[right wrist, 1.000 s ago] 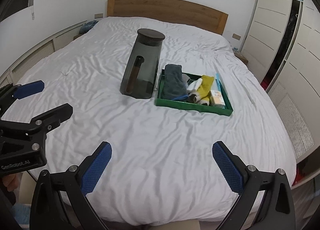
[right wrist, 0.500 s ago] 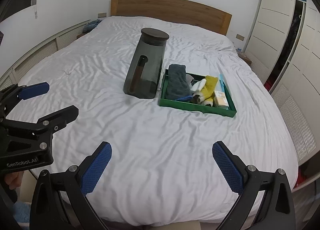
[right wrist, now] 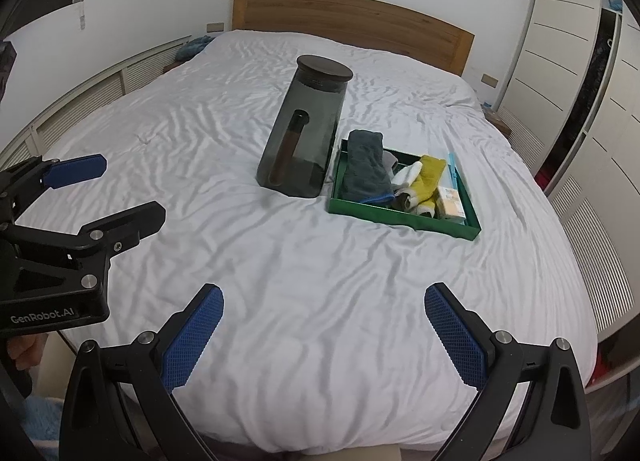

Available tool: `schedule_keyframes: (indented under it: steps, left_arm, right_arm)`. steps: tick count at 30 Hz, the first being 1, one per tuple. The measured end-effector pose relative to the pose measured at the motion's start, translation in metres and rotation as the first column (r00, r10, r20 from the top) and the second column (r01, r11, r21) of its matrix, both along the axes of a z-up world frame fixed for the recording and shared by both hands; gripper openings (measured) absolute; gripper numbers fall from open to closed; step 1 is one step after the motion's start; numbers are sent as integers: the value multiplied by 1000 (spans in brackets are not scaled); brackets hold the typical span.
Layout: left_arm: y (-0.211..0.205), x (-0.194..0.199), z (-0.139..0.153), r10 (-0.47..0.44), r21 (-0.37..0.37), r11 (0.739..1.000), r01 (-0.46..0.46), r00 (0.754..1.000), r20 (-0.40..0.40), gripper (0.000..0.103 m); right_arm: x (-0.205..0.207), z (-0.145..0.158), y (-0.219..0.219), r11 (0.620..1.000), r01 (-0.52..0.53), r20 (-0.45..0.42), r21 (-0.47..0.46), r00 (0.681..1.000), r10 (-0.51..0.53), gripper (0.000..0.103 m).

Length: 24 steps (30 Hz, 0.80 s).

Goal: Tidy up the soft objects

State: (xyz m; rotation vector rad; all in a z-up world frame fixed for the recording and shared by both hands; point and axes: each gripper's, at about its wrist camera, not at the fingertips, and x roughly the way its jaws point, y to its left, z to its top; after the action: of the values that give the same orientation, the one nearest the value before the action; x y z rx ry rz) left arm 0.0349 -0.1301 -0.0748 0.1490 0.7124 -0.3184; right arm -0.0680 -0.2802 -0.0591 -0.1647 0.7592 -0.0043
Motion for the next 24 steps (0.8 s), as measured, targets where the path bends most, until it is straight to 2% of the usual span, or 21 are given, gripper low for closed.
schedule_keyframes:
  steps: [24]
  left_arm:
    - [1, -4, 6, -12, -11, 1000, 11, 1000, -3, 85]
  right_arm:
    - [-1, 0, 7, 1000, -14, 0, -16, 1000, 14, 103]
